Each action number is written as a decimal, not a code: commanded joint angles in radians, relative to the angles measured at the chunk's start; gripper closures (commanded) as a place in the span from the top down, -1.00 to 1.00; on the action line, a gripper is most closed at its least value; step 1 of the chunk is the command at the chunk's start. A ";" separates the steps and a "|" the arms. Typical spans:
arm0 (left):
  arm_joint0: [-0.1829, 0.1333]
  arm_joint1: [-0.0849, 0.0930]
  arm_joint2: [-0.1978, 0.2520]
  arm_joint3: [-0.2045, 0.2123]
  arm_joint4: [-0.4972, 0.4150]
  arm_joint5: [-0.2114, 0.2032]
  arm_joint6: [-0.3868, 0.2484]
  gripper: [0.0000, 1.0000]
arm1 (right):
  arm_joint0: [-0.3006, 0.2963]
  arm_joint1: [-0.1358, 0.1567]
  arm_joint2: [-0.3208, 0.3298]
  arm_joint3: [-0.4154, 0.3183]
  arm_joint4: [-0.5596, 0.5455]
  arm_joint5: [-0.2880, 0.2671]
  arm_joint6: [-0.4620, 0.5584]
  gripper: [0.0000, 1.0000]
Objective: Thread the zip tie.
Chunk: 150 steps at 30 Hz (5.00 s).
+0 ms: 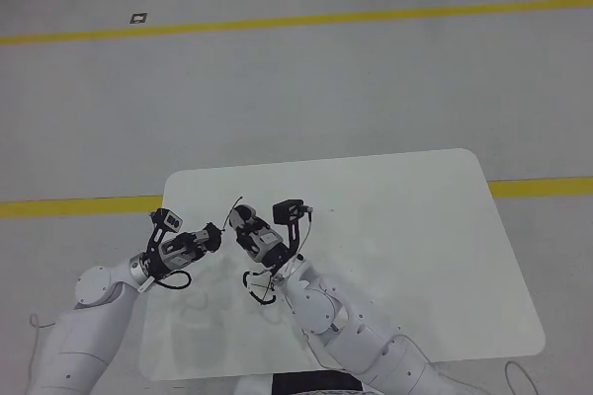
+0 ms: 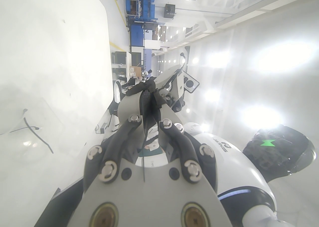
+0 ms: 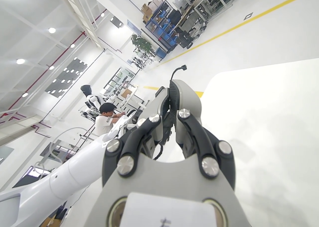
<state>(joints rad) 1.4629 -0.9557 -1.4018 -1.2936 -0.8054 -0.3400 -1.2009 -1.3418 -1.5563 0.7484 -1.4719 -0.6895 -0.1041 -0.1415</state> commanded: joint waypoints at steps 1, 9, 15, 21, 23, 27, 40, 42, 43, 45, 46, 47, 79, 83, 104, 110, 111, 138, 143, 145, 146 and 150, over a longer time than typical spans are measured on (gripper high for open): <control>0.000 0.000 0.000 0.000 0.000 0.000 0.000 -1.00 | -0.003 0.000 0.002 -0.002 -0.003 -0.001 -0.001 -1.00; 0.000 0.000 0.000 0.000 0.000 0.000 0.000 -1.00 | -0.013 -0.001 0.012 -0.010 -0.010 -0.004 0.001 -1.00; 0.000 0.000 0.000 0.000 0.000 0.000 0.000 -1.00 | -0.015 -0.002 0.015 -0.012 -0.011 -0.011 0.006 -1.00; 0.000 0.000 0.000 0.000 0.000 0.000 0.000 -1.00 | -0.016 -0.004 0.017 -0.009 -0.011 -0.015 0.009 -1.00; 0.000 0.000 0.000 0.000 0.000 0.000 0.000 -1.00 | -0.015 -0.005 0.016 -0.007 -0.013 -0.014 0.012 -1.00; 0.000 0.000 0.000 0.000 0.000 0.000 0.000 -1.00 | -0.013 -0.007 0.017 0.000 -0.013 -0.011 0.016 -1.00; 0.000 0.000 0.000 0.000 0.000 0.000 0.000 -1.00 | -0.019 -0.011 0.022 -0.006 -0.019 -0.014 0.014 -1.00; 0.000 0.000 0.000 0.000 0.000 0.000 0.000 -1.00 | -0.020 -0.011 0.023 -0.008 -0.022 -0.017 0.012 -1.00; 0.000 0.000 0.000 0.000 0.000 0.000 0.000 -1.00 | -0.021 -0.011 0.024 -0.009 -0.024 -0.018 0.010 -1.00; 0.000 0.000 0.000 0.000 0.000 0.000 0.000 -1.00 | -0.022 -0.011 0.025 -0.010 -0.025 -0.020 0.010 -1.00; 0.000 0.000 0.000 0.000 0.000 0.000 0.000 -1.00 | -0.022 -0.011 0.026 -0.010 -0.025 -0.020 0.010 -1.00; 0.000 0.000 0.000 0.000 0.000 0.000 0.000 -1.00 | -0.023 -0.011 0.027 -0.010 -0.026 -0.020 0.010 -1.00; 0.000 0.000 0.000 0.000 0.000 0.000 0.000 -1.00 | -0.021 -0.019 0.032 0.004 -0.036 -0.005 0.047 -1.00; 0.000 0.000 0.000 0.000 0.000 0.000 0.000 -1.00 | -0.022 -0.019 0.034 0.005 -0.040 0.000 0.049 -1.00; 0.000 0.000 0.000 0.000 0.000 0.000 0.000 -1.00 | -0.026 -0.021 0.029 0.011 -0.052 -0.011 0.069 -1.00; 0.000 0.000 0.000 0.000 0.000 0.000 0.000 -1.00 | -0.025 -0.023 0.027 0.018 -0.058 -0.005 0.072 -1.00; 0.000 0.000 0.000 0.000 0.000 0.000 0.000 -1.00 | -0.025 -0.023 0.027 0.019 -0.058 -0.004 0.073 -1.00; 0.000 0.000 0.000 0.000 0.000 0.000 0.000 -1.00 | -0.028 -0.028 0.023 0.028 -0.057 -0.006 0.081 -1.00; 0.000 0.000 0.000 0.000 0.000 0.000 0.000 -1.00 | -0.025 -0.029 0.022 0.028 -0.057 -0.006 0.082 -1.00; 0.000 0.000 0.000 0.000 0.000 0.000 0.000 -1.00 | -0.025 -0.029 0.021 0.029 -0.057 -0.005 0.082 -1.00; 0.000 0.000 0.000 0.000 0.000 0.000 0.000 -1.00 | -0.025 -0.029 0.021 0.029 -0.057 -0.005 0.082 -0.66; 0.000 0.000 0.000 0.000 0.000 0.000 0.000 -1.00 | -0.030 -0.029 0.025 0.023 -0.057 0.000 0.074 -0.04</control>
<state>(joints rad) 1.4629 -0.9557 -1.4018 -1.2936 -0.8054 -0.3400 -1.2009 -1.3704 -1.5859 0.7718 -1.4470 -0.7459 -0.1052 -0.0658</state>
